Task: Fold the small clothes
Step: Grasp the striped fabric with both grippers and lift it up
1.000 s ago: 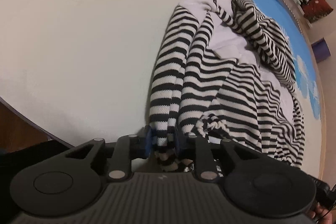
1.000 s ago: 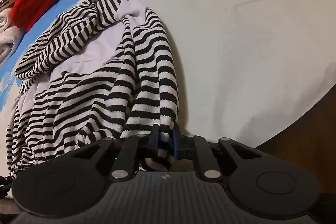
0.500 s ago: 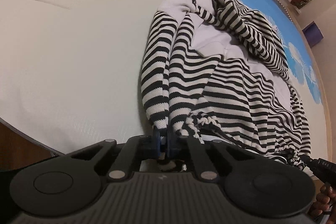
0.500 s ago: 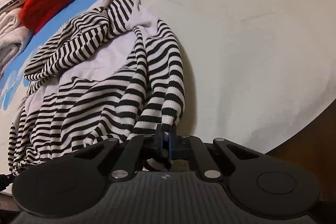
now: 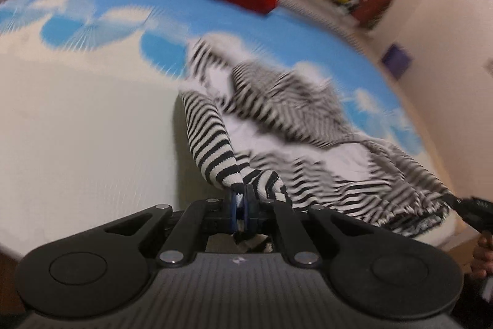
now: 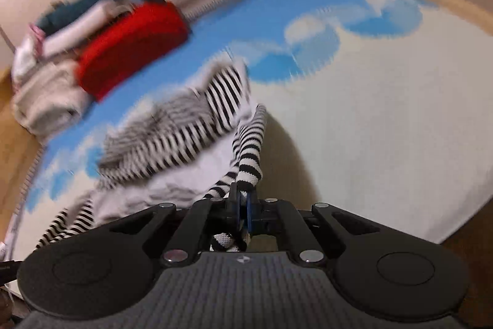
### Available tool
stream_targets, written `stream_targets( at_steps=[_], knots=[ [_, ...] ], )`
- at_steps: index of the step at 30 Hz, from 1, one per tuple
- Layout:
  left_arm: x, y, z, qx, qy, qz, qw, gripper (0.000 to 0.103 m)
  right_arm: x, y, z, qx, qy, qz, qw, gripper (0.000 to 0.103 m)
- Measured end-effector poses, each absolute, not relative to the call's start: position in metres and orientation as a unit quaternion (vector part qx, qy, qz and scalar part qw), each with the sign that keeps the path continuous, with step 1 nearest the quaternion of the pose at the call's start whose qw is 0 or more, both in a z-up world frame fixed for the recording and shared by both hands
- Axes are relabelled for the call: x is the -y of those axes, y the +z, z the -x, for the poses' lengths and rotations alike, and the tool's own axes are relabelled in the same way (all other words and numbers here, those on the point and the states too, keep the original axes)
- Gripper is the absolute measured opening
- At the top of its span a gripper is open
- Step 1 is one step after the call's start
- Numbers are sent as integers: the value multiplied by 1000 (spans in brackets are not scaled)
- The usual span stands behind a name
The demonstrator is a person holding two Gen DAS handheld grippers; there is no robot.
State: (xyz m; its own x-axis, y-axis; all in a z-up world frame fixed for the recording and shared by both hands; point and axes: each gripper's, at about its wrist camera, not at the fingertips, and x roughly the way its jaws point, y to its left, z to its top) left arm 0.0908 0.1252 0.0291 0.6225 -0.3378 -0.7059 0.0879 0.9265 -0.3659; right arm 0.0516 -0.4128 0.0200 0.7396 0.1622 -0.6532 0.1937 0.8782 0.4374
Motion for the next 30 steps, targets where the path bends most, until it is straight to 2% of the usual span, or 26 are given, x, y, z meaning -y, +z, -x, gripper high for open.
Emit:
stream_targets(
  at_steps=[9,14,18,22,23,24,25,27,28,30],
  knots=[
    [-156,92,-9,-361,-187,210,889,4,443,101,44,-262,44,-298,917,3],
    [-157,84,-31,-384,-180,228,876,4,450,106,58,-263,37,-321,909,3],
    [-147,62,-111,-412,-154,222,870,4,446,92,0,-292,16,-304,906,3],
    [-128,37,-218,-429,-127,193,873,5,445,69,-107,-334,-16,-302,893,3],
    [-128,24,-251,-437,-109,212,867,6,445,62,-135,-341,-24,-302,890,3],
    [-130,13,-275,-441,-94,224,864,11,446,53,-162,-345,-30,-306,887,3],
    [-133,0,-296,-448,-76,235,859,15,447,42,-191,-349,-34,-316,882,5],
    [-146,-30,-325,-487,-38,280,827,19,445,17,-240,-365,-34,-304,879,15],
    [-152,-39,-327,-487,-42,300,819,20,444,1,-258,-387,-53,-288,874,25],
    [-158,-44,-323,-496,-47,301,813,24,446,-18,-264,-390,-97,-284,870,28]
  ],
)
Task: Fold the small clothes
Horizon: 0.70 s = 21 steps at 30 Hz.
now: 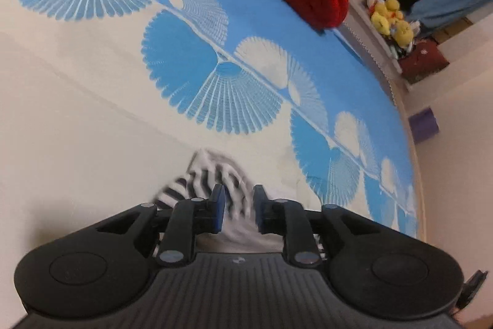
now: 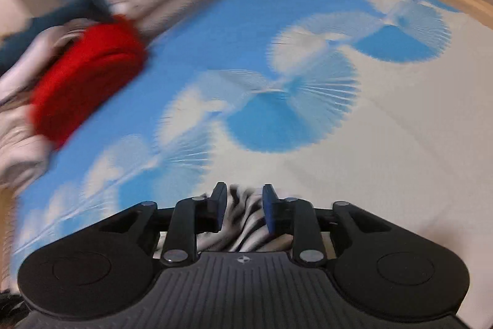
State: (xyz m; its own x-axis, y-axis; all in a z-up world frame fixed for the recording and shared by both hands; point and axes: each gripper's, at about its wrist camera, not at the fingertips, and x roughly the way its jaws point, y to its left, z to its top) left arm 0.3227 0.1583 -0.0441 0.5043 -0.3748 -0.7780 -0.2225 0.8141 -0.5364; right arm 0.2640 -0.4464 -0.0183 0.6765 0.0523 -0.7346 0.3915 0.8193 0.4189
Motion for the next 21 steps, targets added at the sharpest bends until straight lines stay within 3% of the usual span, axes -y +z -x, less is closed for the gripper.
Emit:
stream_targets(
  at_steps=[2,4,6,10,15,16,17,18,19,21],
  knots=[
    [-157,-30,-323,-464,-62,269,842,32,450,-39,-249,-367,-62,-308,876,26],
    [-150,-25,-326,-450,-85,205,865,49,446,-52,-251,-406,-54,-278,869,27],
    [-140,-35,-333,-458,-98,149,871,51,436,-49,-256,-380,-21,-205,902,30],
    [-111,-59,-335,-477,-115,39,870,56,417,-71,-273,-404,1,-102,909,51],
    [-86,-84,-336,-464,-141,-24,874,62,395,-97,-295,-429,18,-38,902,50],
    [-84,-90,-338,-471,-143,-33,870,58,392,-99,-298,-432,23,-28,901,42],
    [-80,-93,-341,-476,-146,-42,866,47,390,-101,-300,-432,32,-20,901,18],
    [-79,-94,-343,-478,-158,-48,863,14,387,-102,-301,-430,41,-9,902,4],
    [-78,-91,-345,-474,-170,-47,863,4,385,-101,-301,-428,40,1,903,1],
    [-78,-71,-345,-435,-164,-56,884,4,388,-91,-302,-412,32,-7,911,0]
  ],
)
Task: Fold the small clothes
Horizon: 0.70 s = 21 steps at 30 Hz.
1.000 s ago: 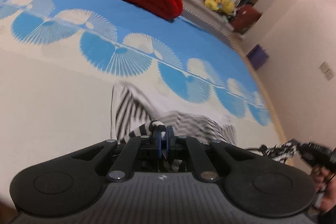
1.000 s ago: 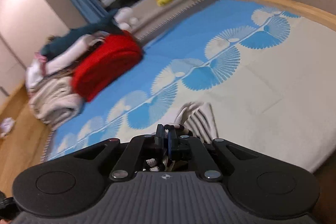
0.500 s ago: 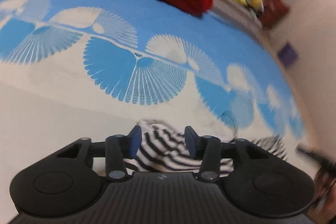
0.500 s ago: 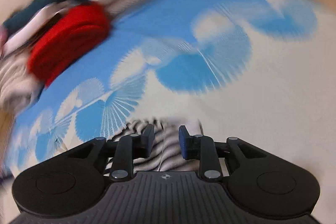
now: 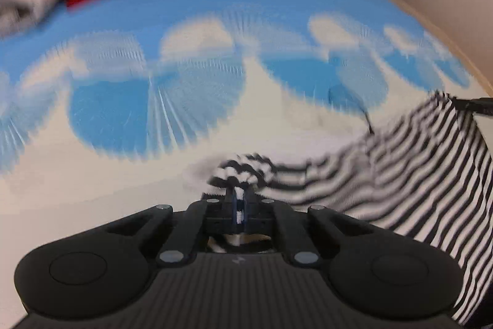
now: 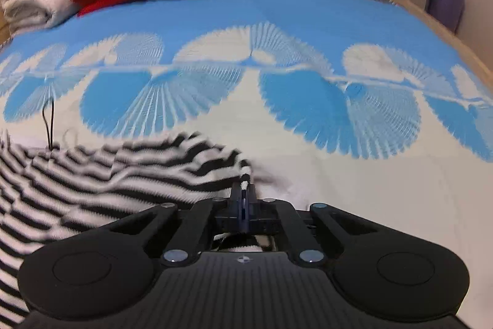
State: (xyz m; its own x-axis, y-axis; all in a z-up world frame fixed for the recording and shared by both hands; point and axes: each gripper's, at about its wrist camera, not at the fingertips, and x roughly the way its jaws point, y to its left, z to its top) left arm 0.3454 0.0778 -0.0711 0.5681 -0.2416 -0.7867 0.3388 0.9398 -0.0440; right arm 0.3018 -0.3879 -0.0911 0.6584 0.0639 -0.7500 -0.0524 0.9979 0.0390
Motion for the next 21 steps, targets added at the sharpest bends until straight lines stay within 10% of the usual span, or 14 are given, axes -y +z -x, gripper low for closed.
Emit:
stream_targets(
  at_steps=[5,10,15,21],
  knots=[
    [-94,-37,-357,-366,-133,31,920,4,421,-38,-299,-301,-17,-108,947,0],
    [-73,-88,-387,-478,-85,5,874,17,398,-78,-332,-363,-48,-56,929,2],
    [-107,-46,-351,-453,-116,94,879,39,400,-81,-326,-413,-61,-90,904,16],
    [-147,-33,-289,-523,-87,154,834,39,427,-37,-267,-428,-20,-139,893,39]
  ],
)
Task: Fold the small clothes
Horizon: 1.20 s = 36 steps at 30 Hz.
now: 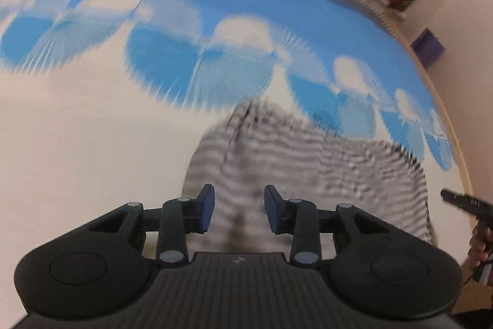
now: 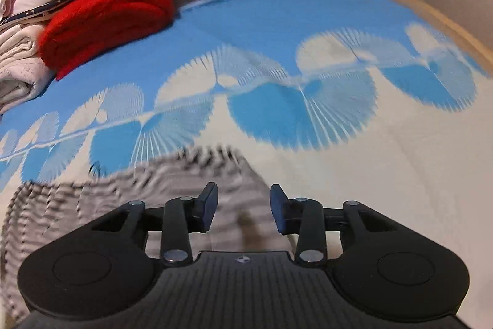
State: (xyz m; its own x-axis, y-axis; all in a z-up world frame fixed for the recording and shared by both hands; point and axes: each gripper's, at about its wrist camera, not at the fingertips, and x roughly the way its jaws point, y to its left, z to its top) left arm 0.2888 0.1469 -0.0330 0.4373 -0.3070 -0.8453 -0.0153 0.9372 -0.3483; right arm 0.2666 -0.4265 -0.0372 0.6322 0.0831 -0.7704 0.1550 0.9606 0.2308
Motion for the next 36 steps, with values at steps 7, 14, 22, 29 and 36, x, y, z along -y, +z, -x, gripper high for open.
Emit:
stream_targets(
  at_steps=[7,14,22,29,36],
  knots=[
    [-158,-83,-250,-611,-62,184,768,42,450,-78,-203,-538,-19,-213,816,41],
    [-149,-102,-252,-631,-64,164,756,32,428,-98,-197,-574,-18,-173,800,49],
    [-161,-50,-229,-539,-84,162,822,4,448,-60,-178,-502,-24,-235,832,5],
    [-139,-85,-233,-639,-69,38,765,10,465,-79,-170,-556,-41,-231,797,6],
    [-134,-35,-233,-528,-76,50,844,21,454,-43,-168,-493,-91,-150,852,19]
  ],
)
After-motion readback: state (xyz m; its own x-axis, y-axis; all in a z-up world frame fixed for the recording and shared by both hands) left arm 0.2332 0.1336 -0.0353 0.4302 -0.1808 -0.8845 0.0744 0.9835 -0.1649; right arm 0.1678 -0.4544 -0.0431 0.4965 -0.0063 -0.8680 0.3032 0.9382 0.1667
